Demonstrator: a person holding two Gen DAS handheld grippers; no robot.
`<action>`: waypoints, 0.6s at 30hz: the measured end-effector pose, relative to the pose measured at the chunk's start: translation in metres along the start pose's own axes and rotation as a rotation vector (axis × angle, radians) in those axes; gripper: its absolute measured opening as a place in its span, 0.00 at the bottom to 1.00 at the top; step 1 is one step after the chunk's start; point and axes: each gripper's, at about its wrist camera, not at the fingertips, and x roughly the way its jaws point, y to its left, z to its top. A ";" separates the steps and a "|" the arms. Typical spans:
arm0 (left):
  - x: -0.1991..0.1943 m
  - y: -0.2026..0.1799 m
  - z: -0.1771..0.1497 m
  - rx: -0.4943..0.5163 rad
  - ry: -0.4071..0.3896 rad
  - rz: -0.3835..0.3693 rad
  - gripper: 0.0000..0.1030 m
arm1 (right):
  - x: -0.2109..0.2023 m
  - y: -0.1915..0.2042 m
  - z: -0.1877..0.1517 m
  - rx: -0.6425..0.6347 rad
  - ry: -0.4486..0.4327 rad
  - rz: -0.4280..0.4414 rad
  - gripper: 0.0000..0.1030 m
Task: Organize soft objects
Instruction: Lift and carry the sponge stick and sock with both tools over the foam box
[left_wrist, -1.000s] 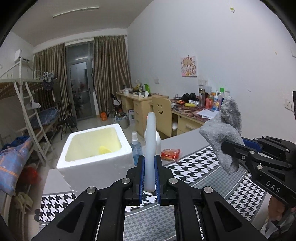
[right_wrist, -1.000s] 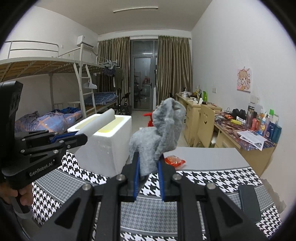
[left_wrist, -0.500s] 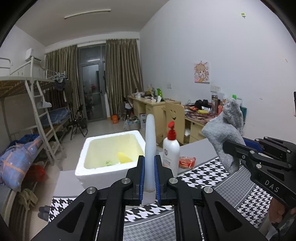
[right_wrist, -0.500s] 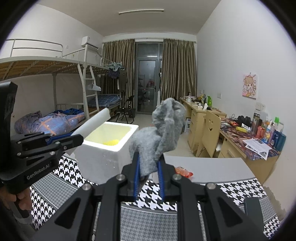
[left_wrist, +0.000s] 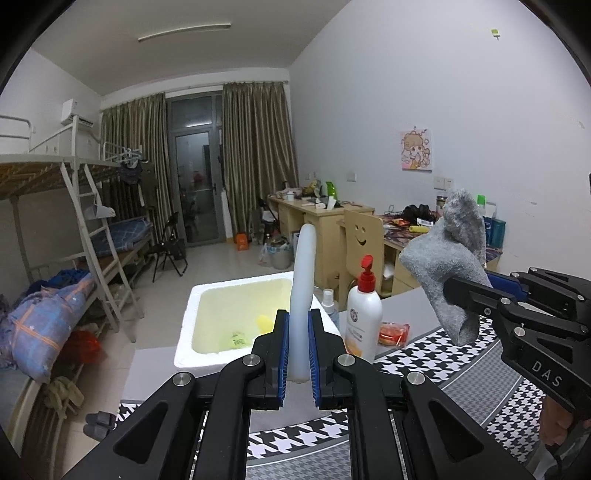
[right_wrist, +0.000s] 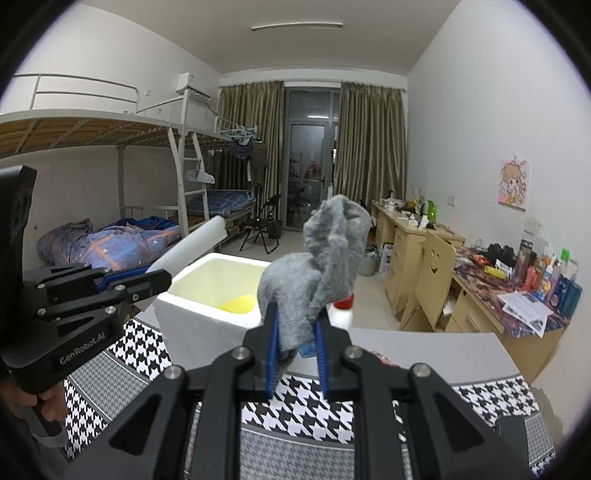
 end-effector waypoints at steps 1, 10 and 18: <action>0.000 0.000 0.000 0.001 -0.001 0.002 0.11 | 0.001 0.001 0.001 -0.004 -0.002 0.003 0.21; 0.005 0.004 0.004 -0.001 -0.007 0.014 0.11 | 0.016 0.007 0.010 -0.013 -0.003 0.020 0.21; 0.013 0.008 0.005 -0.016 0.000 0.010 0.11 | 0.029 0.014 0.015 -0.031 0.000 0.034 0.21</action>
